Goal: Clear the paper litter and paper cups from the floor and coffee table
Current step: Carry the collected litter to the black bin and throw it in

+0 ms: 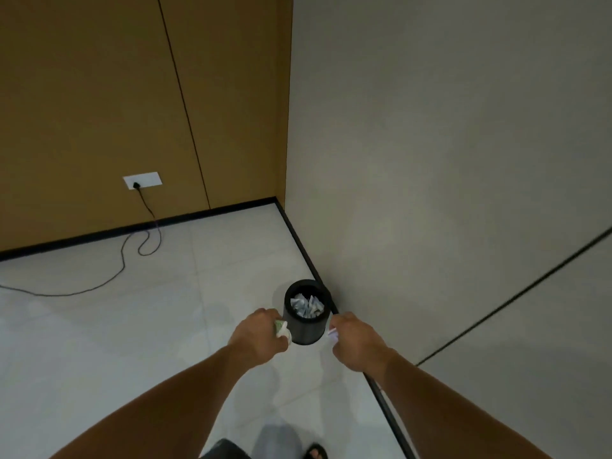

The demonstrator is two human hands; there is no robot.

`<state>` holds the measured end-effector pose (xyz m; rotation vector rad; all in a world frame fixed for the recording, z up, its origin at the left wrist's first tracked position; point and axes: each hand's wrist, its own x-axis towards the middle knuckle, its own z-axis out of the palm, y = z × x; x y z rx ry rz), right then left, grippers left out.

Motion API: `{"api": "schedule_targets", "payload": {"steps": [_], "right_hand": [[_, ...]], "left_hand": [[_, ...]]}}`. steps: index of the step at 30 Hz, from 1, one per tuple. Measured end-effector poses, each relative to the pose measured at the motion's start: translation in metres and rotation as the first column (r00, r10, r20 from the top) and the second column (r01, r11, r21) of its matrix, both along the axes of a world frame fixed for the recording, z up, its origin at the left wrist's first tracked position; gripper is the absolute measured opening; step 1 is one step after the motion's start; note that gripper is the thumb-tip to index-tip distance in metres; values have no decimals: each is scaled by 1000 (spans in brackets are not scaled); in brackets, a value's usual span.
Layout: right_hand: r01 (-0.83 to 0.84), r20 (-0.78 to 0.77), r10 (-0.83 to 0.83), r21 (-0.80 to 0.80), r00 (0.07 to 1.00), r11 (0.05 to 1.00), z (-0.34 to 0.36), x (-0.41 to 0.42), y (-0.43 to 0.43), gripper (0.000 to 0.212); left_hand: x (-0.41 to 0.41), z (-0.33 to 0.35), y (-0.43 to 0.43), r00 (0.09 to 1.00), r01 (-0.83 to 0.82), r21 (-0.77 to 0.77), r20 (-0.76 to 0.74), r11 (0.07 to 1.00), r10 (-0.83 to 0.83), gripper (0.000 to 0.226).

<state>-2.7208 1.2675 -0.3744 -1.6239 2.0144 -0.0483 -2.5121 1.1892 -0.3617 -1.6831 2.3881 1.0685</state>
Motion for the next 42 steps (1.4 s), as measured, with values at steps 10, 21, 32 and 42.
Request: {"api": "schedule_targets", "payload": {"steps": [10, 21, 32, 42], "right_hand": [[-19, -7, 20, 117, 1000, 993, -34, -58, -177, 38], [135, 53, -154, 270, 987, 953, -192, -117, -329, 26], [170, 144, -250, 421, 957, 891, -462, -154, -365, 77], [105, 225, -202, 381, 953, 918, -407, -161, -377, 80]], "left_hand": [[-81, -49, -166, 1000, 13, 144, 12, 989, -15, 53], [-160, -221, -317, 997, -80, 366, 47, 927, 67, 57], [-219, -480, -341, 981, -185, 536, 46, 823, 191, 81], [-191, -424, -348, 964, -261, 469, 166, 844, 206, 76]]}}
